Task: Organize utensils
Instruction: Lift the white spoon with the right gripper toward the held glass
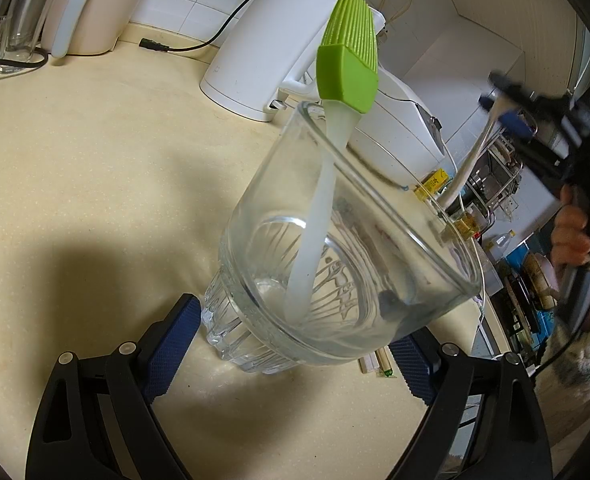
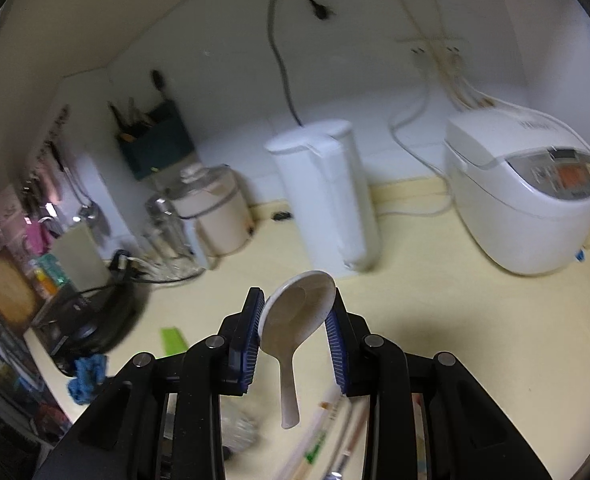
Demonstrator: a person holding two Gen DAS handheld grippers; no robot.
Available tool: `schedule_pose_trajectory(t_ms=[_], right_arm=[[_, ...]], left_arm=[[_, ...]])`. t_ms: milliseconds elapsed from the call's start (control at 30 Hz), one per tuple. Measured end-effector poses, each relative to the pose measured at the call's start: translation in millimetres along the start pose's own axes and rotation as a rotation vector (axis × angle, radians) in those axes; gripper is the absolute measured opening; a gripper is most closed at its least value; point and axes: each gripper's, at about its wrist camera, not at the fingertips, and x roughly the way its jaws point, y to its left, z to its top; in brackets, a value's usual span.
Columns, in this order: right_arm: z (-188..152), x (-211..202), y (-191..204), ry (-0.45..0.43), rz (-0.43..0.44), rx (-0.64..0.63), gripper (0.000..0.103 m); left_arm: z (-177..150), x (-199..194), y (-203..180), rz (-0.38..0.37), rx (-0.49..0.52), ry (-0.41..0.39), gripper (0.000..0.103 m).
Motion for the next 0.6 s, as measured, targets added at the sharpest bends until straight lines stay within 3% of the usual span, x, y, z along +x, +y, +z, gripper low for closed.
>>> schedule_pose_trajectory(t_ms=[367, 600], right_arm=[[15, 4, 63, -0.017, 0.214, -0.084, 0.031], [-12, 27, 91, 0.043, 0.231, -0.175, 0.031]], left_arm=[[0, 0, 0, 0.000, 0.000, 0.000, 0.092], [0, 0, 1, -0.001, 0.000, 0.000, 0.092]])
